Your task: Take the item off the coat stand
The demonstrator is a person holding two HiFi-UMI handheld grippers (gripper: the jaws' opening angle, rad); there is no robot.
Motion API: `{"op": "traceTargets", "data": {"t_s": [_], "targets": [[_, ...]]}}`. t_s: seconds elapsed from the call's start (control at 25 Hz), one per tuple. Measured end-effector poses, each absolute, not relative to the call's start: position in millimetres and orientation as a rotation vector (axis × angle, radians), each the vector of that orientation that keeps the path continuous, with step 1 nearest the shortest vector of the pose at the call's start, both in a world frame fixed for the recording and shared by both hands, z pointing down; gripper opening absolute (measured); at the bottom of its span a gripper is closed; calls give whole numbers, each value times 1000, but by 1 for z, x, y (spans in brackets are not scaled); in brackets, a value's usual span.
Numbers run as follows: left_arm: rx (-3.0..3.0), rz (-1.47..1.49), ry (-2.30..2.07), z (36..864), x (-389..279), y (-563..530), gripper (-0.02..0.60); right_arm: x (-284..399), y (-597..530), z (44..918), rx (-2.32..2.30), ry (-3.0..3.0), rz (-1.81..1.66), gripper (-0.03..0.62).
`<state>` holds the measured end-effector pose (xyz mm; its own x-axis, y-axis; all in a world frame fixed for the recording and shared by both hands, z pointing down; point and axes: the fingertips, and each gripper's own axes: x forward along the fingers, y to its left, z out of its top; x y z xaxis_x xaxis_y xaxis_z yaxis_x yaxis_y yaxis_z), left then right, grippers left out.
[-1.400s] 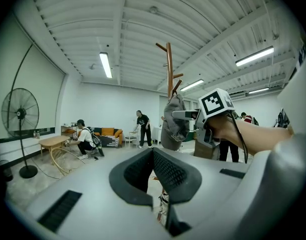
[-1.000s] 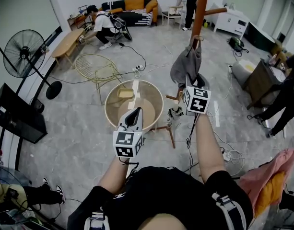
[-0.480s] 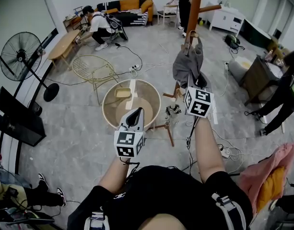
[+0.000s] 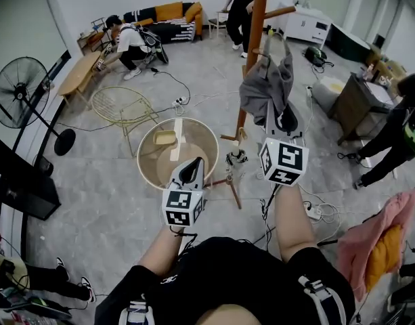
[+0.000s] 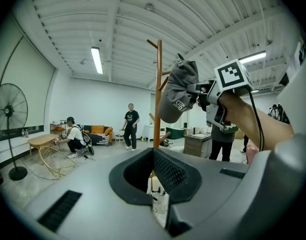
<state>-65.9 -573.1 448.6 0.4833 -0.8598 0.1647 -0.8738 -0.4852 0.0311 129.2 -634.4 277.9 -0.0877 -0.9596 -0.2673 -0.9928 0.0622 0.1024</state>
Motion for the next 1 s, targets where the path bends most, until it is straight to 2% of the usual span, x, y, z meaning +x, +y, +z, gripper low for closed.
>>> {"op": "traceTargets", "data": {"t_s": [0.24, 0.56, 1.0], "targets": [[2640, 201, -1469, 453, -46, -578, 15, 144, -600, 281, -2005, 2154, 414, 110], [2698, 197, -1388, 447, -20, -589, 15, 161, -584, 345, -2102, 2179, 256, 104], [2726, 175, -1383, 439, -18, -586, 15, 145, -562, 424, -2085, 2310, 101, 104]]}}
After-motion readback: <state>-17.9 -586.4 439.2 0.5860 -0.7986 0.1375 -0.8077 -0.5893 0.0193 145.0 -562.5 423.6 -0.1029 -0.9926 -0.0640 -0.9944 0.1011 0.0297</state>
